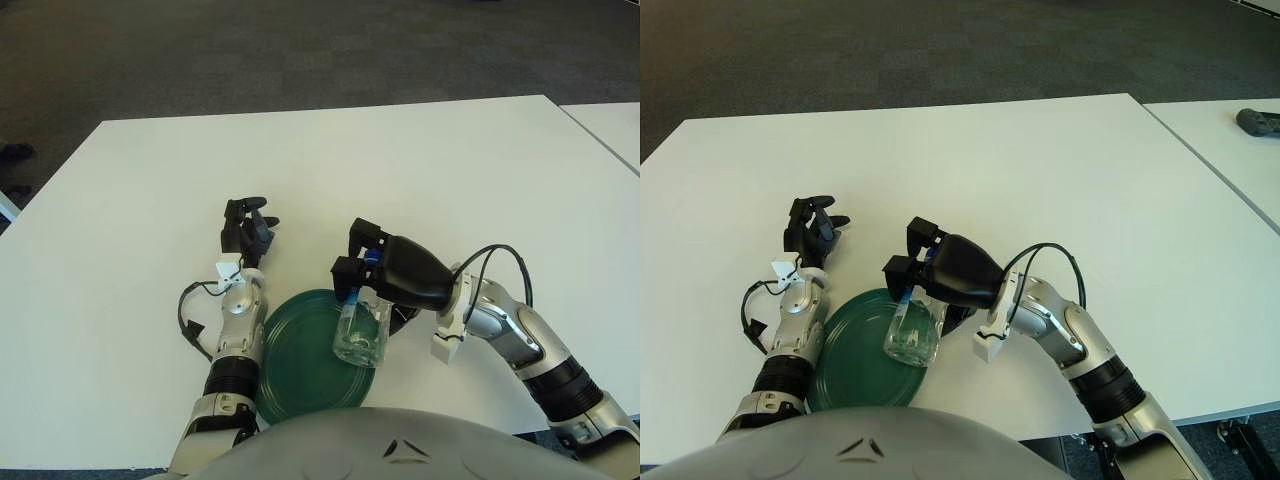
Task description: Put the bottle into the plate.
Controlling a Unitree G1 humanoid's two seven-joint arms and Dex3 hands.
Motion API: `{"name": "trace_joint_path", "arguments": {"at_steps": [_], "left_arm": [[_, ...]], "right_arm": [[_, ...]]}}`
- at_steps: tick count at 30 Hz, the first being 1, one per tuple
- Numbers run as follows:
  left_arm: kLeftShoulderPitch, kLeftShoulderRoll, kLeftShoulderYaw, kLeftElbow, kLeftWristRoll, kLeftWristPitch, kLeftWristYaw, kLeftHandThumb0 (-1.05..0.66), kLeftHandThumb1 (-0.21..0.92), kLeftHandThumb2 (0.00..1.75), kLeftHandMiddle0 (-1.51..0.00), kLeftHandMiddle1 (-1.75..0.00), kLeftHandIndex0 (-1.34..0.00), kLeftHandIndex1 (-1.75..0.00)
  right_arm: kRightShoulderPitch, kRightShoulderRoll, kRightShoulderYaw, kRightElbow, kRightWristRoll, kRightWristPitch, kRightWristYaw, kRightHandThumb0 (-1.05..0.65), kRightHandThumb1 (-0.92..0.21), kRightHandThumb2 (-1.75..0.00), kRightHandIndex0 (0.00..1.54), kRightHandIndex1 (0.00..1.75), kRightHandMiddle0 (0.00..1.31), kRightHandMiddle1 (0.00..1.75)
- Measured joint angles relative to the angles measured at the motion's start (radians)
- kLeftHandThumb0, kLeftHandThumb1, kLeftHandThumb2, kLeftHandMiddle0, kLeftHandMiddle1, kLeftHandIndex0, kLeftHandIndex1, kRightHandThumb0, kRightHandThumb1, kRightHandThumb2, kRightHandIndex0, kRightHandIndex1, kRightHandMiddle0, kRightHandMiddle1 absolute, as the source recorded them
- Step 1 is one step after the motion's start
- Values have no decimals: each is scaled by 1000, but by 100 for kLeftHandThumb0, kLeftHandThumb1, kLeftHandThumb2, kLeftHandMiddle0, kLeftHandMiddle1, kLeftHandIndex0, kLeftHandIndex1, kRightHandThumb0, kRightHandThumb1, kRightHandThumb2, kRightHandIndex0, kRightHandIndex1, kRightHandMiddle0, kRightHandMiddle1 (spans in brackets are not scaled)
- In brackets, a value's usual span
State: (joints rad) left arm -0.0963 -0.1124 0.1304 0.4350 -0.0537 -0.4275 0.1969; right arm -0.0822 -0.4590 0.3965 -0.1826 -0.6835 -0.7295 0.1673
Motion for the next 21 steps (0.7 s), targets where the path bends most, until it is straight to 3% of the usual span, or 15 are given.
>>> {"name": "trace_joint_path", "arguments": {"at_steps": [11,20,21], "left_arm": [[8,9,9,-21,-10,2,-9,-67,92,86,-56,-144,-30,-152],[77,22,6,-144,3,34,-16,-68,92,87,-54,-148,-30,-152],[84,24,5,-159,6,44,-17,-68,92,88,-53,-149,-30,-153]], "right_arm": [[0,6,2,0,-12,8,1,-34,-20,-148,125,175,107,175],[-1,12,19,11,-44,20,11,-36,-20,-145,125,175,105,175],[-1,12,20,13,-48,20,11,-44,-17,-148,124,175,95,175]]}}
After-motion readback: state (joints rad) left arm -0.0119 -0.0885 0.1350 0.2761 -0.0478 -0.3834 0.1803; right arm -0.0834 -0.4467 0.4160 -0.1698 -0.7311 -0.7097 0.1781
